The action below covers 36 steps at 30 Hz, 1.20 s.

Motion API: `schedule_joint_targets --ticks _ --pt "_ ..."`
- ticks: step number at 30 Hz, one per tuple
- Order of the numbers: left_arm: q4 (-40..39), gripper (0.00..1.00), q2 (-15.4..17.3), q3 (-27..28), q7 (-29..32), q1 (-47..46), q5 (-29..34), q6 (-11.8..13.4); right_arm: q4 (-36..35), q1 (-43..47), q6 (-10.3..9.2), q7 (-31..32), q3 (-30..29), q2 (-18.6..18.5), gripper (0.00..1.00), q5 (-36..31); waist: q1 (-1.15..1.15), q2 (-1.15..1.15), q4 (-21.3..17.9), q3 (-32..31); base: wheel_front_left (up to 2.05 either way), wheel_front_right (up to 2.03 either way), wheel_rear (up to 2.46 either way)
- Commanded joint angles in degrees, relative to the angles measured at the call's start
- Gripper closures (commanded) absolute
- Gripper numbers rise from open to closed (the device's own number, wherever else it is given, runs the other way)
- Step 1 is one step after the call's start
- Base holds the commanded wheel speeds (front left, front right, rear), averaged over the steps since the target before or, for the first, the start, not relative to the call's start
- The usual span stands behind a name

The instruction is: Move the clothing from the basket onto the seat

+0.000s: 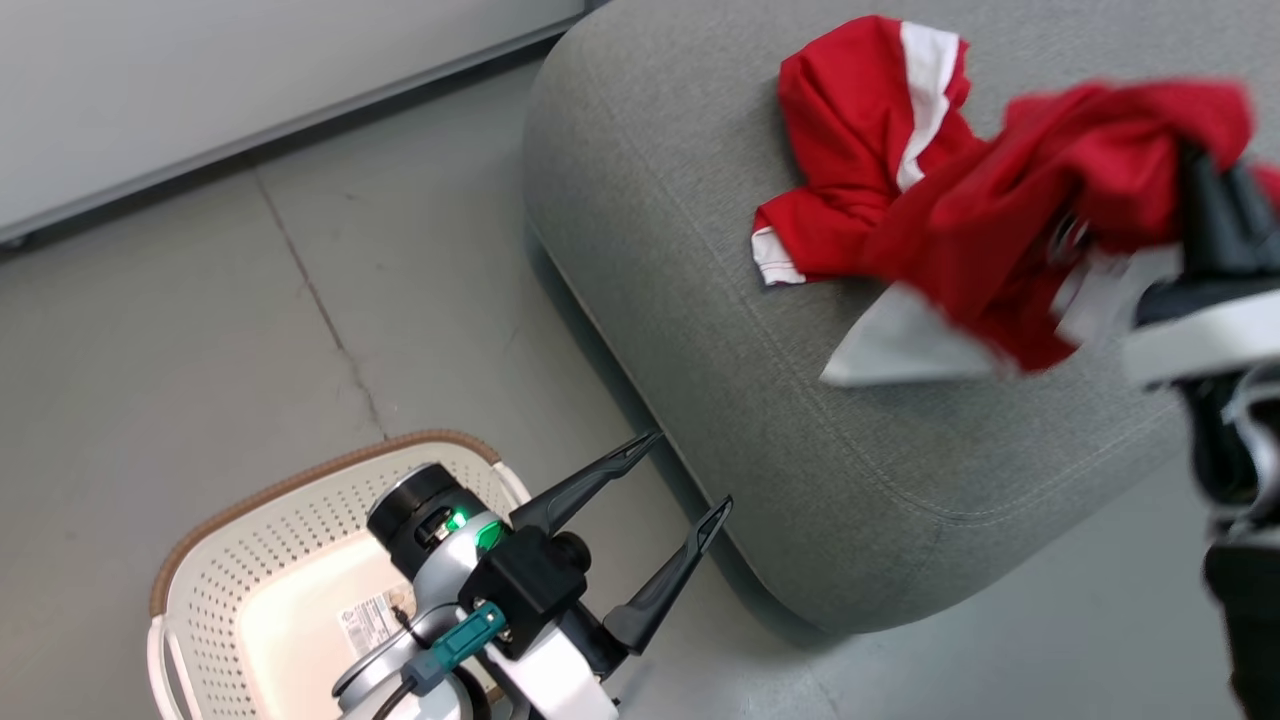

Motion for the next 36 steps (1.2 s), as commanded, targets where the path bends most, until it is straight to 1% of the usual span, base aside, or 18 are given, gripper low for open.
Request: schedule_joint_targets --ticks 1,6,9,14,18,21,28,32,35,36 --pt "-0.30 0.00 0.44 0.11 0.17 -1.10 0.37 -0.23 0.37 -1.57 0.02 -0.48 -0.58 -0.74 1.00 0.03 0.00 0.00 0.89 1.25 0.00 0.00 0.00" --pt "-1.59 0.00 0.69 -0.47 0.96 -3.99 1.23 -1.03 3.96 -11.01 0.03 -1.87 -4.40 -4.56 1.00 0.00 0.00 0.00 2.91 4.74 0.00 0.00 0.00" --pt "-2.49 0.00 1.08 -0.69 1.66 -5.60 1.88 -1.34 7.39 -15.95 0.02 -3.59 -5.96 -6.95 1.00 0.02 0.00 0.00 4.18 7.27 0.00 0.00 0.00" --pt "-4.30 0.00 1.68 -1.48 2.90 -8.23 2.72 -1.94 15.01 -22.14 0.01 -7.50 -7.29 -10.83 1.00 0.85 0.00 0.00 7.06 11.70 0.00 0.00 0.00" --pt "-5.85 0.00 1.75 -1.60 3.49 -10.11 3.45 -2.13 22.50 -25.15 0.02 -10.29 -7.16 -12.26 1.00 2.04 0.00 0.00 9.02 15.41 0.00 0.00 0.00" --pt "-6.68 0.00 1.96 -1.73 3.94 -11.62 4.05 -2.22 28.28 -26.48 0.02 -11.66 -6.66 -12.51 1.00 2.90 0.00 0.00 9.96 18.02 0.00 0.00 0.00" --pt "-6.94 0.00 2.38 -1.47 3.96 -14.01 4.82 -2.24 40.15 -25.79 0.01 -13.07 -4.20 -10.51 1.00 5.45 0.00 0.00 10.40 21.28 0.00 0.00 0.00" --pt "-6.53 0.00 2.41 -1.25 3.65 -14.54 4.63 -2.23 44.91 -25.20 0.02 -13.40 -2.98 -9.59 1.00 7.39 0.00 0.00 10.53 21.67 0.00 0.00 0.00" --pt "-5.93 0.00 2.41 -1.11 3.15 -14.65 4.36 -1.94 46.56 -25.31 0.01 -13.41 -3.08 -9.83 1.00 8.70 0.00 0.00 10.62 21.09 0.00 0.00 0.00" --pt "-5.62 0.00 2.36 -1.05 3.01 -14.53 4.23 -1.83 46.64 -25.16 0.01 -13.40 -3.11 -10.13 0.84 8.44 0.00 0.00 10.64 20.70 0.00 0.00 0.00"
